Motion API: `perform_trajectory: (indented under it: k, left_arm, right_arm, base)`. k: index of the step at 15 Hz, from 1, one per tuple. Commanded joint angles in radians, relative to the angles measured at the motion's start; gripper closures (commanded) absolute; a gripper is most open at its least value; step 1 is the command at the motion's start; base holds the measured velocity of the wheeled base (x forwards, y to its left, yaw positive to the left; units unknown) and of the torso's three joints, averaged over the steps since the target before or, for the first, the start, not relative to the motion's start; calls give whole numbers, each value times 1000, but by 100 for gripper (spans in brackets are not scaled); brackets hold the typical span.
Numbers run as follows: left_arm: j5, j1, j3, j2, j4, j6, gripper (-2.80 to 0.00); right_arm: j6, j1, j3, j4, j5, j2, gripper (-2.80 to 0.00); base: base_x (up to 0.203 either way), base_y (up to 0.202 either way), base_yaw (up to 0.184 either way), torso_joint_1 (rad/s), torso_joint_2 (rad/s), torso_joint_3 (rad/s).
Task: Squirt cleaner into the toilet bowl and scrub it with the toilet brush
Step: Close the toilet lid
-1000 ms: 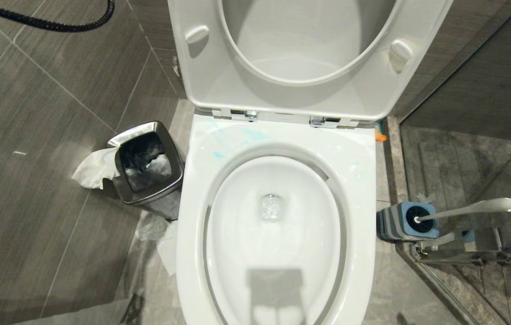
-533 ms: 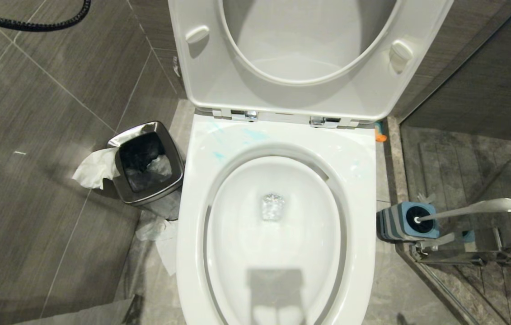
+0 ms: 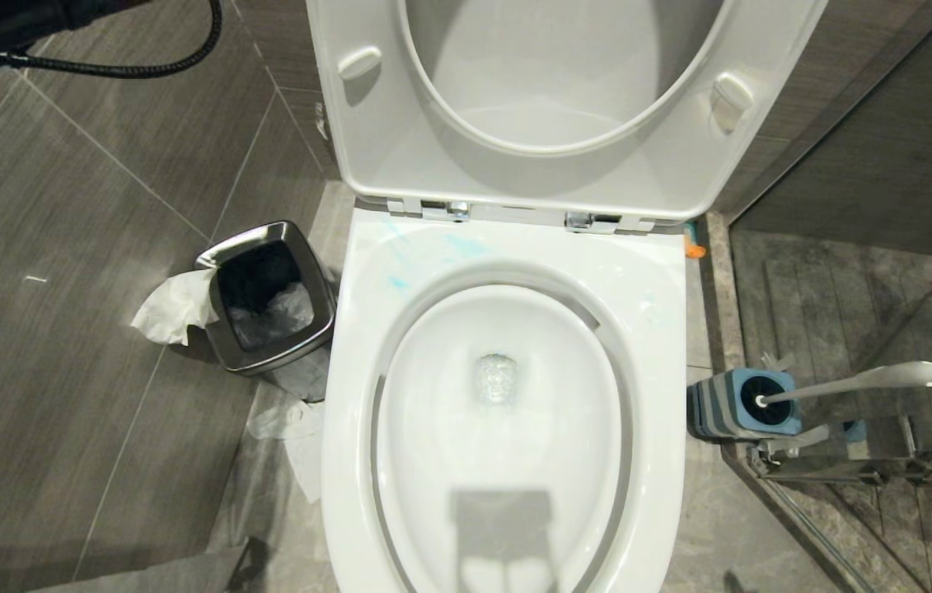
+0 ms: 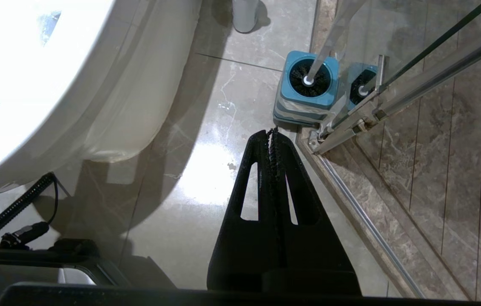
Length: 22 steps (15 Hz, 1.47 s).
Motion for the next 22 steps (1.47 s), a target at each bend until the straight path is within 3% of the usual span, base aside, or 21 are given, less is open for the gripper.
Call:
perform_trajectory:
  k: [1, 4, 6, 22]
  left_arm:
    - [-57, 2, 0, 33, -5, -35, 0]
    - [-132, 4, 0, 33, -25, -95, 0]
    - [-148, 2, 0, 33, -46, -134, 0]
    - [-150, -64, 0, 94, -131, -140, 0]
  right_arm:
    - [-1, 0, 0, 0, 0, 1, 0]
    - [-2, 0, 0, 0, 0, 1, 0]
    - [0, 1, 0, 0, 0, 1, 0]
    - [-1, 0, 0, 0, 0, 1, 0]
  base:
    - [0, 0, 0, 0, 0, 0]
    - [0, 0, 0, 0, 0, 0]
    - [0, 0, 0, 0, 0, 0]
    - [0, 0, 0, 0, 0, 0]
